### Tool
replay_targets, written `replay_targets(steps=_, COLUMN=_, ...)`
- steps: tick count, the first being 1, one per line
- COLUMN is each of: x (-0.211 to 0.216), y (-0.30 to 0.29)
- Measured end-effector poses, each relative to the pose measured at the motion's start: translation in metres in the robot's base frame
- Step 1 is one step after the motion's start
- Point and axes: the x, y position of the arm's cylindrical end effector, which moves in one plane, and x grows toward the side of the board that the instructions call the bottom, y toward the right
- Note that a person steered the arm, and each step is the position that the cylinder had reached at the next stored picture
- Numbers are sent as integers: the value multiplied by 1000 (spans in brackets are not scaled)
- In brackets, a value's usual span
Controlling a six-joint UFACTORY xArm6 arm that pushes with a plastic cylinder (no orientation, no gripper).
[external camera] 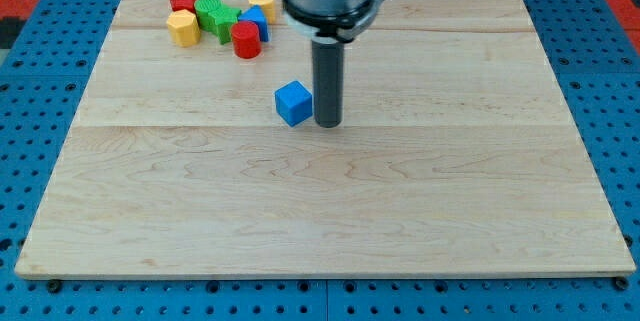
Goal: Move the blue cube into a red circle
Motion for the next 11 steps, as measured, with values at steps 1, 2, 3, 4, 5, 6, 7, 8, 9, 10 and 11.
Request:
replay_targets(steps=1, x=-4, y=-49)
replay_targets(steps=2, x=-17, y=-110)
replay_targets(steps=3, x=-33, y=-113)
replay_targets(steps=4, x=-33, y=-74)
replay_targets(steps=5, x=-33, y=-51)
replay_targets(steps=6, x=-37, y=-81)
replay_targets(steps=7, x=-56, y=-107)
replay_targets(steps=8, x=-77, y=-124)
replay_targets(steps=9, x=-86, y=-156)
replay_targets(steps=10, x=-86, y=-193)
replay_targets(steps=11, x=-76, y=-211)
